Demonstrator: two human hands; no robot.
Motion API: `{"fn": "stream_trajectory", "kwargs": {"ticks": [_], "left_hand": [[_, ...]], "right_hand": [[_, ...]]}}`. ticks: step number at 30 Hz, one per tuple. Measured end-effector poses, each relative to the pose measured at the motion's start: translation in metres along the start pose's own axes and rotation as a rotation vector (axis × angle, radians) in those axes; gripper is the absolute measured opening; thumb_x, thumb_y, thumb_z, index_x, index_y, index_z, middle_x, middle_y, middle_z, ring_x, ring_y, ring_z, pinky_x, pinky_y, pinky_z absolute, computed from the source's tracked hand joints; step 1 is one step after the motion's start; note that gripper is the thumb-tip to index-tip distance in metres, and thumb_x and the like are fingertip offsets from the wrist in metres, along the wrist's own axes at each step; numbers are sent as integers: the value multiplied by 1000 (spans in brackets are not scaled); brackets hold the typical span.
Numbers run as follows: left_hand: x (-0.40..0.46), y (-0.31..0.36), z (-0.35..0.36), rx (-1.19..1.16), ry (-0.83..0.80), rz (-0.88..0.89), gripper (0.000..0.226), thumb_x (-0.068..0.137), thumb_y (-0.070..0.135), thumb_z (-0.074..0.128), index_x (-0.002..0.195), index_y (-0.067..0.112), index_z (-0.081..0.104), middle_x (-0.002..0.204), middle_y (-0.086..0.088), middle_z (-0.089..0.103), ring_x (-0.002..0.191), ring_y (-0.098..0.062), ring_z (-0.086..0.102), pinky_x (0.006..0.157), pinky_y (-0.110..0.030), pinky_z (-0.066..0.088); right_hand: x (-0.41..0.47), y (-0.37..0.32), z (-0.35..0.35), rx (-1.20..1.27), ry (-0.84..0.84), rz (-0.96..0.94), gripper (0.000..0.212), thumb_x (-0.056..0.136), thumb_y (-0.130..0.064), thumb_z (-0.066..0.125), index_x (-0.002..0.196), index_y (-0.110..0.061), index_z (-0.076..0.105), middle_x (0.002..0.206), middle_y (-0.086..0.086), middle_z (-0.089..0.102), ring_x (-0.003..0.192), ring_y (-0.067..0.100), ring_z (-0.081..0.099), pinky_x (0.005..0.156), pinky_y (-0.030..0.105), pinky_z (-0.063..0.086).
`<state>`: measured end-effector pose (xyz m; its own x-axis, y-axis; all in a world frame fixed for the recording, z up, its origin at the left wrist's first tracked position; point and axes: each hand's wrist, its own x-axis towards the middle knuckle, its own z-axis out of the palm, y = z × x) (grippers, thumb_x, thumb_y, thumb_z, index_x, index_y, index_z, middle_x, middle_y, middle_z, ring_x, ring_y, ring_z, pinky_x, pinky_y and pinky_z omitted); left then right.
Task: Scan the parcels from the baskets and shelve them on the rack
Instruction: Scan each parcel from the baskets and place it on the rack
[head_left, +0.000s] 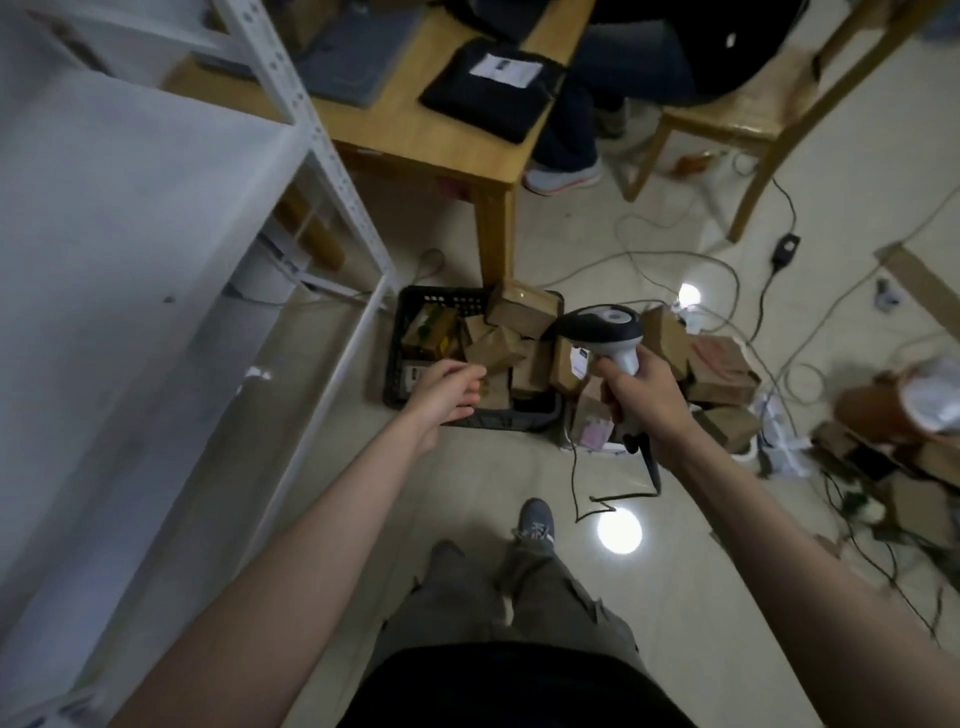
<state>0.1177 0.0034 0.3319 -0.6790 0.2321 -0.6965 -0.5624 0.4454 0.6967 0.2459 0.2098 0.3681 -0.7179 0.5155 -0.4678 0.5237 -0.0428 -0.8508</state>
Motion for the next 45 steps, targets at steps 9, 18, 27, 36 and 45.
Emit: {"fn": "stream_trajectory", "kwargs": {"ticks": [9, 18, 27, 36, 45], "left_hand": [[73, 29, 58, 164, -139, -77, 24, 99, 27, 64, 117, 11, 63, 105, -7, 67, 92, -18, 66, 88, -34, 55], [159, 39, 102, 333, -257, -172, 31, 100, 26, 62, 124, 8, 62, 109, -10, 66, 96, -20, 62, 93, -37, 54], [259, -22, 164, 487, -255, -274, 28, 99, 27, 64, 122, 11, 64, 117, -12, 68, 97, -22, 64, 88, -34, 55], [383, -109, 227, 580, -170, -271, 54, 91, 35, 70, 139, 18, 51, 135, -5, 57, 119, -26, 58, 103, -42, 50], [451, -170, 276, 590, -44, -259, 49, 93, 26, 70, 134, 9, 51, 131, -10, 61, 118, -28, 59, 96, -31, 47]], "right_hand": [[42, 17, -30, 64, 154, 185, 14, 95, -19, 62, 104, -9, 60, 73, 11, 58, 62, 20, 52, 52, 30, 44], [103, 47, -29, 112, 249, 276, 26, 98, -19, 61, 123, -11, 55, 79, 10, 58, 60, 17, 53, 54, 34, 45], [174, 141, -14, 127, 291, 420, 28, 94, -25, 65, 118, -21, 52, 86, 8, 64, 63, 17, 57, 53, 27, 47], [254, 237, -9, 222, 279, 469, 24, 94, -18, 65, 116, -11, 57, 75, 8, 61, 49, 9, 53, 47, 24, 43], [291, 296, -14, 246, 244, 458, 23, 96, -19, 64, 116, -11, 59, 76, 8, 60, 53, 10, 53, 49, 25, 45]]}}
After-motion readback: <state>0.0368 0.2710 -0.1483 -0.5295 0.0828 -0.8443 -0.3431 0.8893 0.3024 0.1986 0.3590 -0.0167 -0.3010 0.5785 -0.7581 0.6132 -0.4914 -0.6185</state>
